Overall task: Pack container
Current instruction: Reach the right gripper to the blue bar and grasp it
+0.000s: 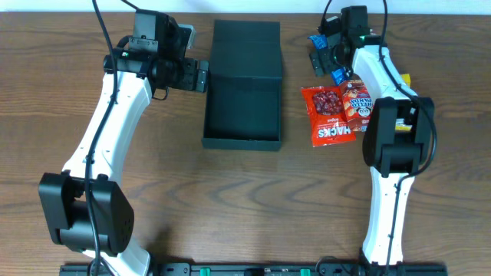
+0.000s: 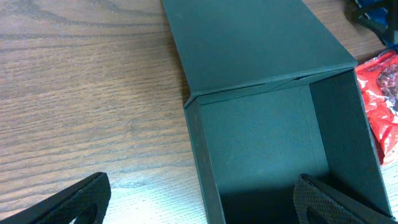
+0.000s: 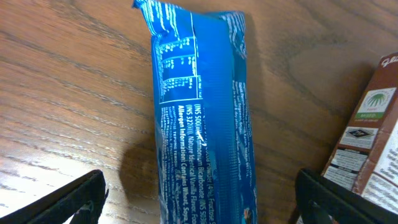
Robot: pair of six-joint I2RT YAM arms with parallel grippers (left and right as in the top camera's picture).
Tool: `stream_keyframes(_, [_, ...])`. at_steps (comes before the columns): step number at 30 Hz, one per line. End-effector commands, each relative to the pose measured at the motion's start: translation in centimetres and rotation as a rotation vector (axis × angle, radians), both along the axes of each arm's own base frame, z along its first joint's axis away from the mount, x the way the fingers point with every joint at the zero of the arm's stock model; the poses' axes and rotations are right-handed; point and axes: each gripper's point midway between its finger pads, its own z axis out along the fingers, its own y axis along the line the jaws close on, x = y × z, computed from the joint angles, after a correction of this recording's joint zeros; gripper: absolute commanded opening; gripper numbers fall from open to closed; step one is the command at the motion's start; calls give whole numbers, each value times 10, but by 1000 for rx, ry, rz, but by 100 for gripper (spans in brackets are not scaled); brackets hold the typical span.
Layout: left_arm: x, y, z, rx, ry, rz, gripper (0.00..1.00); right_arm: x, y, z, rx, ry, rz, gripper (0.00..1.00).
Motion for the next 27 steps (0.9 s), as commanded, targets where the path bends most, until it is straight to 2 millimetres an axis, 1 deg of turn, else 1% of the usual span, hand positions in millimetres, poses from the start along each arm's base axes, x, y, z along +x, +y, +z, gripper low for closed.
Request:
stream_keyframes(1, [2, 0, -3, -3, 10, -3, 95, 5, -3, -5, -33, -4, 3, 93])
stream_keyframes(4, [2, 0, -3, -3, 10, -3, 95, 2, -4, -12, -38, 14, 1, 86])
stream_keyframes(8, [2, 0, -3, -2, 10, -3, 95, 4, -4, -11, -37, 6, 0, 75])
stream_keyframes(12, [2, 0, -4, -2, 9, -3, 95, 3, -2, -11, -33, 7, -3, 68])
stream_keyframes(27, [2, 0, -3, -2, 9, -3, 95, 1, -1, -21, -24, 27, -13, 63])
